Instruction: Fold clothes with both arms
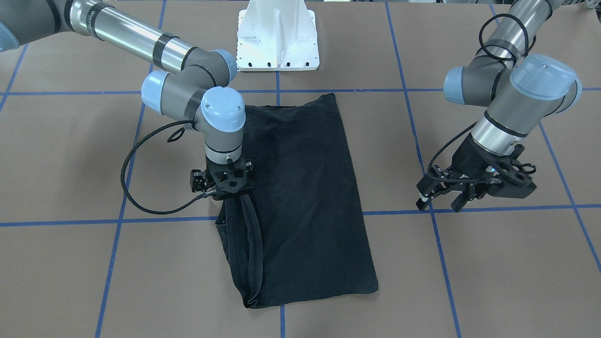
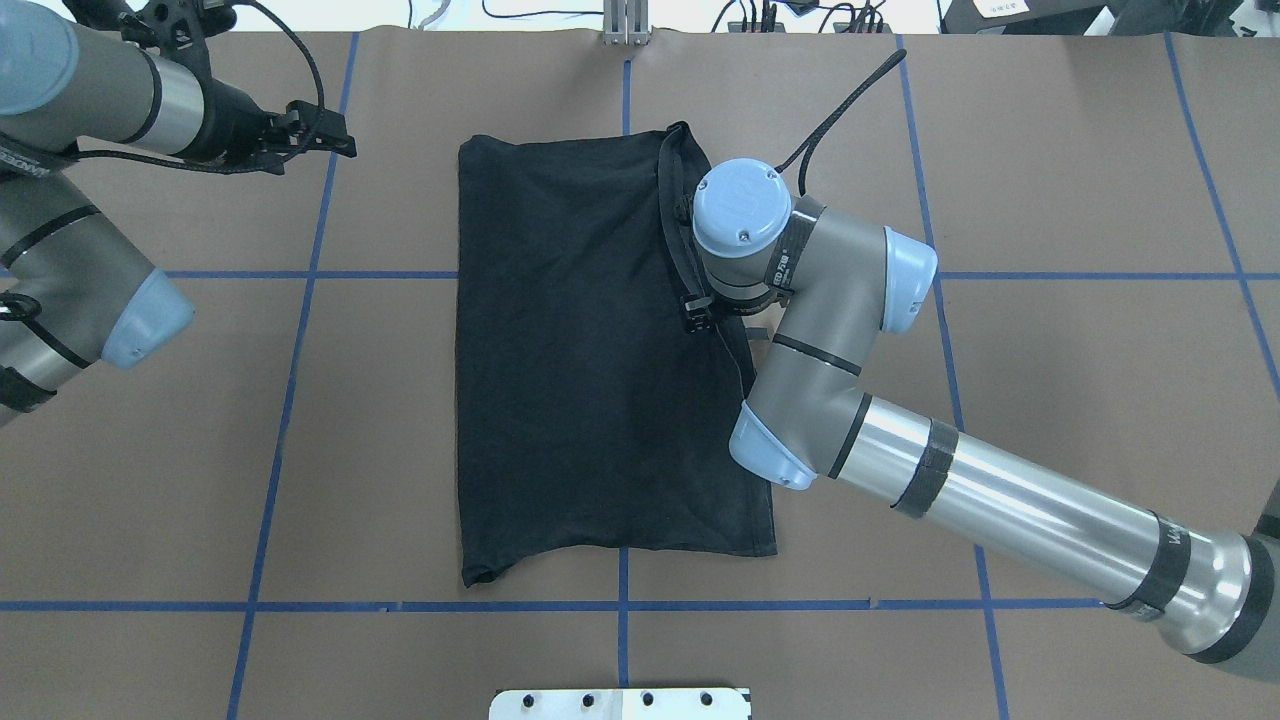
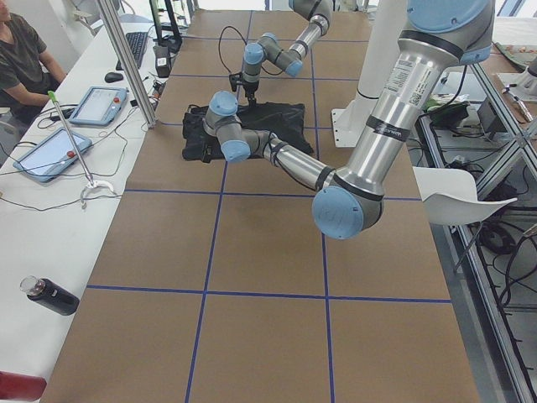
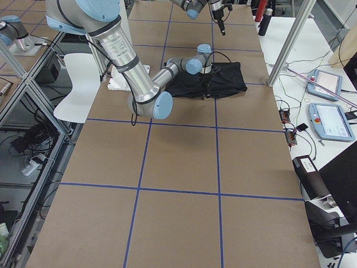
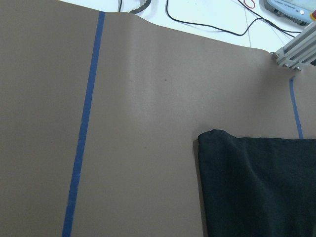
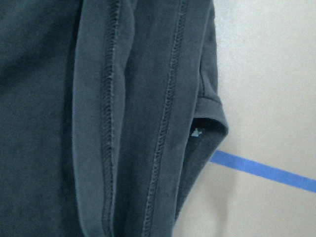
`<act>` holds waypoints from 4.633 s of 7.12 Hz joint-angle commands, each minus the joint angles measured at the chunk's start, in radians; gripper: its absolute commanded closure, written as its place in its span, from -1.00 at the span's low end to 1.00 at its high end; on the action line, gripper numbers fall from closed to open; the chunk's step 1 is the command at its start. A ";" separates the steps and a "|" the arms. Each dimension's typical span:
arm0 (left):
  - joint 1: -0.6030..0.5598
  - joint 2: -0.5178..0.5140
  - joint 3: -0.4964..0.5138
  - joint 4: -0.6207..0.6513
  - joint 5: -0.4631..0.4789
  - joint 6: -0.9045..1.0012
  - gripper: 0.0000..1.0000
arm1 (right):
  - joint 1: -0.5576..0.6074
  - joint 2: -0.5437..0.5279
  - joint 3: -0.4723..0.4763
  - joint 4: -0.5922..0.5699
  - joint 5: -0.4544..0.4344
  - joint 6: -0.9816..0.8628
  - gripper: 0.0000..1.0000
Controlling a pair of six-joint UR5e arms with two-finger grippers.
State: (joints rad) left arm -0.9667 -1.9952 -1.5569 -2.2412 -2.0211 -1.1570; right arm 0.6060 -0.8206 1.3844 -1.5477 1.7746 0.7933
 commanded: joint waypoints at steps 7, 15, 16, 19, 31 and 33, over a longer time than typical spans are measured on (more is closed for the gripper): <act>0.000 -0.001 -0.003 0.000 0.001 -0.001 -1.00 | 0.021 0.014 -0.024 0.017 0.011 -0.011 -1.00; 0.000 0.001 -0.009 0.000 -0.001 -0.003 -1.00 | 0.064 0.087 -0.172 0.104 0.025 -0.049 -1.00; 0.000 0.001 -0.008 0.000 -0.001 -0.003 -1.00 | 0.066 0.097 -0.182 0.104 0.025 -0.051 -1.00; 0.000 -0.001 -0.006 0.000 -0.001 -0.001 -1.00 | 0.077 0.132 -0.269 0.188 0.026 -0.048 -1.00; 0.000 0.010 -0.031 0.003 -0.001 -0.001 -1.00 | 0.118 0.215 -0.372 0.239 0.054 -0.052 -1.00; 0.000 0.010 -0.031 0.005 -0.002 -0.001 -1.00 | 0.124 0.241 -0.395 0.253 0.054 -0.051 -1.00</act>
State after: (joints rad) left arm -0.9664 -1.9853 -1.5872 -2.2369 -2.0220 -1.1582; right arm 0.7245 -0.5947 1.0003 -1.3030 1.8285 0.7413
